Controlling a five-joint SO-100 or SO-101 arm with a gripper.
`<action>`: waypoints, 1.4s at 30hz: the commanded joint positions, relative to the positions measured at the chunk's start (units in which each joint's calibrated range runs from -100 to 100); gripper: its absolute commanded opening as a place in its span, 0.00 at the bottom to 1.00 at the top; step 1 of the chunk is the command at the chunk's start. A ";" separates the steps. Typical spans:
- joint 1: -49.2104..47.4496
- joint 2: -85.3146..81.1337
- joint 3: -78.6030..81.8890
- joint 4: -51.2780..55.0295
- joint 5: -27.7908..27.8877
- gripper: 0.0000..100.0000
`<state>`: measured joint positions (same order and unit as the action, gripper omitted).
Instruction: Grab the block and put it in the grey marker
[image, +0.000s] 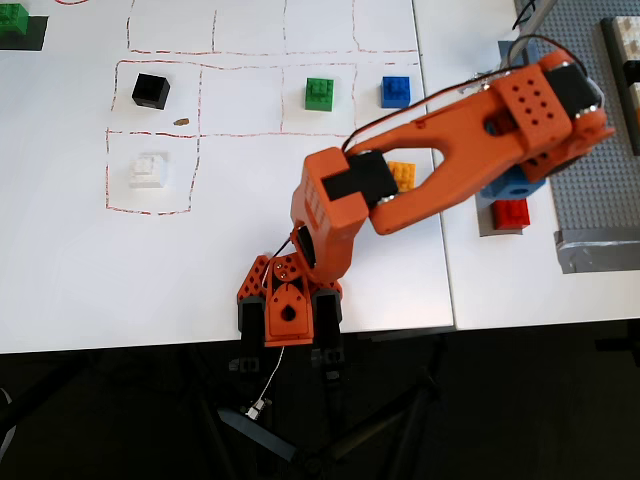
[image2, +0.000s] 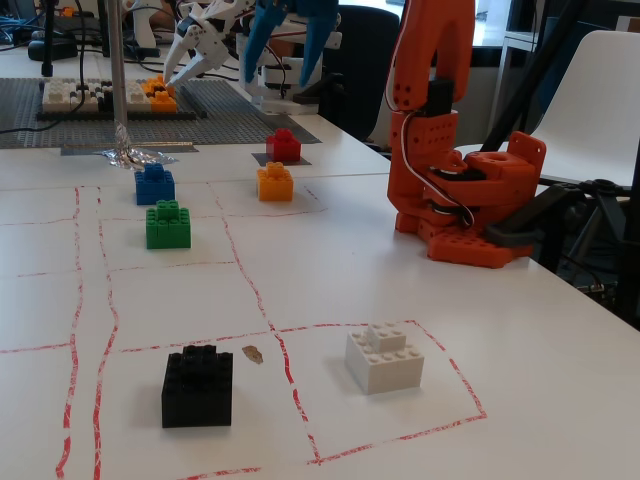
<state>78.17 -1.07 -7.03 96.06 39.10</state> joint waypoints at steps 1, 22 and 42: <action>-6.57 -11.89 -0.13 3.45 -3.27 0.25; -59.24 -28.52 25.80 -15.73 -29.99 0.00; -77.68 -76.44 90.35 -52.06 -40.68 0.00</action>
<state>1.69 -70.78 81.33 45.50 -0.95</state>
